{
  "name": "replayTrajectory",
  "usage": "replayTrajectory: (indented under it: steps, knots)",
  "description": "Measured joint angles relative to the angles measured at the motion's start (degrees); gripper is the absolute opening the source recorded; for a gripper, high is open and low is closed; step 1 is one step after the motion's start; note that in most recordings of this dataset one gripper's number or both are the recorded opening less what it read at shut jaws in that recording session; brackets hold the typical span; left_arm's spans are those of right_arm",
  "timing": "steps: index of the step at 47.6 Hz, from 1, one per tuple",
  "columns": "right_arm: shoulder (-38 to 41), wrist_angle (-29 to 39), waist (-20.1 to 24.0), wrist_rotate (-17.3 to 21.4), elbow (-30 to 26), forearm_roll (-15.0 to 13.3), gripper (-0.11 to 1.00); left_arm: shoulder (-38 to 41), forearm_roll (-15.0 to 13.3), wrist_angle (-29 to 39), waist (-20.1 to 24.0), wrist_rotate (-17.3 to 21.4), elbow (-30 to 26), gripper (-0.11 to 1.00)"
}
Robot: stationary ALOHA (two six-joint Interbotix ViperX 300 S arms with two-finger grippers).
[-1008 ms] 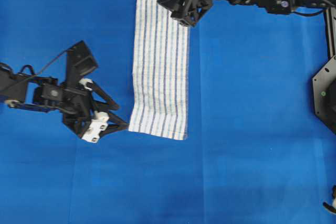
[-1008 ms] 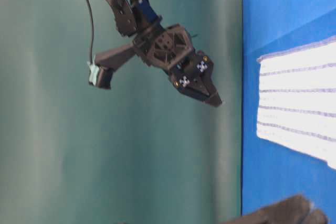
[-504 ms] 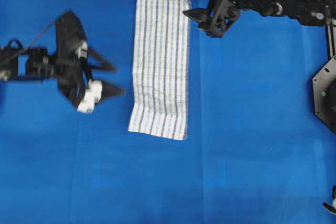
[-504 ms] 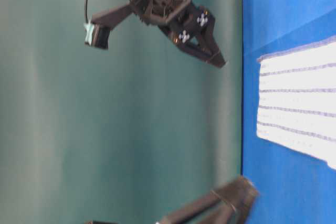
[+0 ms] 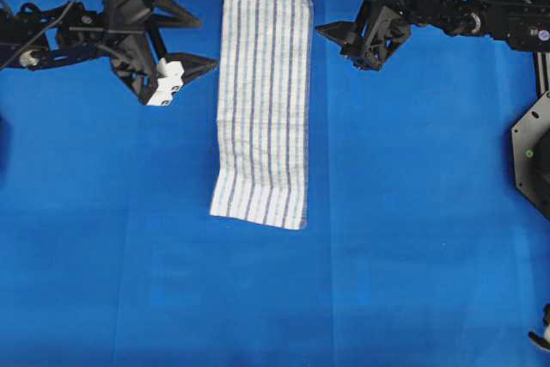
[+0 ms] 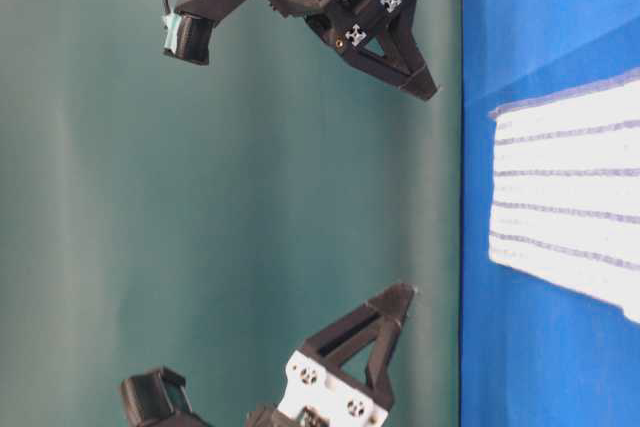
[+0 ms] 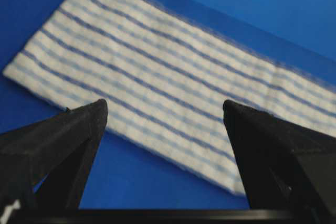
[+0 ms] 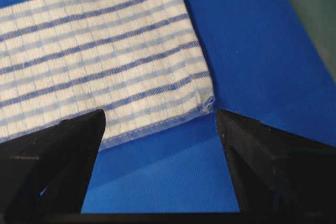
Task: Fold the blue towel.
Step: 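Grasp the top corners of the vertical strip with both grippers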
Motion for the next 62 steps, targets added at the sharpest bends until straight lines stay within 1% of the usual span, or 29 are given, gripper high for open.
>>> replayTrajectory:
  steps: [6,13,21,28,33,42,50,54,59,60,62]
  knots:
    - [0.53,-1.67,0.00,0.00,-0.18,0.09,0.89,2.72,0.00,-0.09,2.02,3.34,-2.29,0.85]
    - [3.52,-3.69,-0.53,0.00,-1.32,0.09,0.89,7.73,0.00,-0.18,5.89,8.53,-6.06,0.85]
    - [8.26,-4.66,-1.93,0.00,-3.52,0.09,0.89,13.10,0.35,-0.35,10.55,8.88,-9.76,0.85]
    - [12.04,-5.71,-2.55,0.00,-5.45,0.09,0.89,16.96,0.53,-1.85,13.62,8.88,-11.43,0.85]
    - [14.94,-6.33,-2.64,0.00,-6.59,0.18,0.89,19.60,0.62,-3.78,14.24,8.88,-11.87,0.85]
    - [18.54,-7.38,-2.72,0.00,-7.38,0.53,0.89,23.91,0.62,-6.86,13.71,8.88,-12.13,0.85]
    - [20.04,-9.05,-2.90,0.09,-7.47,1.23,0.89,26.28,0.62,-8.96,13.54,8.79,-12.66,0.85]
    - [20.04,-9.32,-2.90,0.09,-7.47,1.32,0.87,27.16,0.62,-9.23,13.54,8.79,-12.92,0.83]
    - [20.04,-9.40,-2.90,0.09,-7.47,1.41,0.80,27.60,0.62,-9.40,13.27,8.79,-13.27,0.77]
    - [20.04,-9.32,-2.90,0.09,-7.47,1.41,0.77,27.60,0.53,-9.32,13.18,8.79,-13.27,0.75]
    - [20.04,-9.40,-2.90,0.00,-7.47,1.41,0.73,27.77,0.62,-9.40,13.10,8.79,-13.36,0.68]
